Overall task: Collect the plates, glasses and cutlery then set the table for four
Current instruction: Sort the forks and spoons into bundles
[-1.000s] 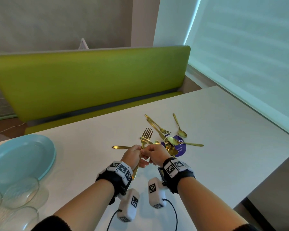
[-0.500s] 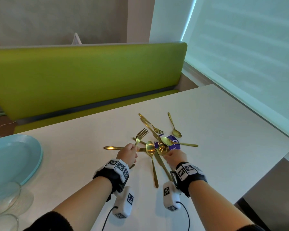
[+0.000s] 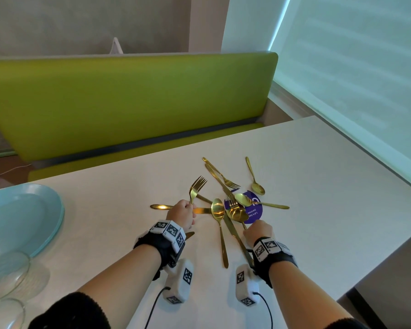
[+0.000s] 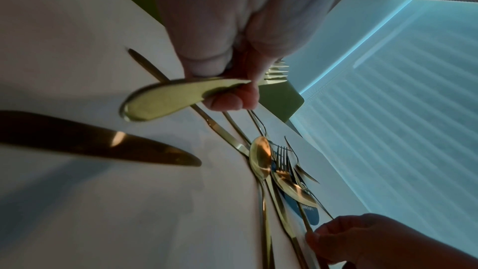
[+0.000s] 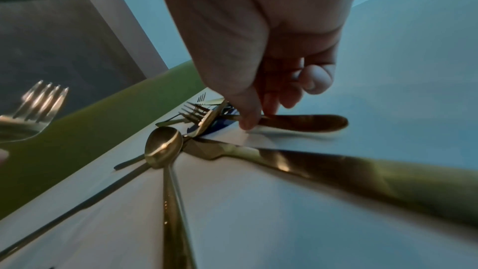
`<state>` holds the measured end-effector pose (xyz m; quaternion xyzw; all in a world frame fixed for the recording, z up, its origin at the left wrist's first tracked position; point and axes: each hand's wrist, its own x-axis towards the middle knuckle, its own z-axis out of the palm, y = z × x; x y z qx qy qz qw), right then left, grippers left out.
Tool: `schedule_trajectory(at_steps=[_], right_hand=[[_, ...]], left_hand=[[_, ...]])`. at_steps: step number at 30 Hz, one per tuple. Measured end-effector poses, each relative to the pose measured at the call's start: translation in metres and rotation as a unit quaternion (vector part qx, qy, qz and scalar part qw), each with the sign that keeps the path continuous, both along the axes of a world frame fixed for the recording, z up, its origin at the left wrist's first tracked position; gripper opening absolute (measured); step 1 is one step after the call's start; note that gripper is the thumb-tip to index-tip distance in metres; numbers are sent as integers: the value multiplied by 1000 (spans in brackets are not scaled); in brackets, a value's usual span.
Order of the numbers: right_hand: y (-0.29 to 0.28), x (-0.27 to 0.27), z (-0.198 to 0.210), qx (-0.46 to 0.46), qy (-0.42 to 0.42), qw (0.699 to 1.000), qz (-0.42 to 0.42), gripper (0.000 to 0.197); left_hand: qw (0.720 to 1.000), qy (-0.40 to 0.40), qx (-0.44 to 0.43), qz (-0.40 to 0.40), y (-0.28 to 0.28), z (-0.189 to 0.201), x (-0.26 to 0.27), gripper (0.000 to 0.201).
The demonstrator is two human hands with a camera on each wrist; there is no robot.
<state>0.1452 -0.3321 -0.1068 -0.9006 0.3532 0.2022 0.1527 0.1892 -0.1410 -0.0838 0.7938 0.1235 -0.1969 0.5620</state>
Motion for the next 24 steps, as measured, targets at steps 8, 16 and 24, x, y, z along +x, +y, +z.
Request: schedule_trajectory(at_steps=[8, 16, 24], right_hand=[[-10, 7, 31, -85, -27, 994, 61, 24], [19, 32, 59, 213, -163, 963, 23, 21], [65, 40, 57, 523, -134, 840, -55, 17]], left_hand=[[998, 33, -53, 7, 3, 6, 9, 20], [994, 36, -95, 29, -1, 21, 17, 18], [992, 22, -119, 36, 5, 26, 21, 19]])
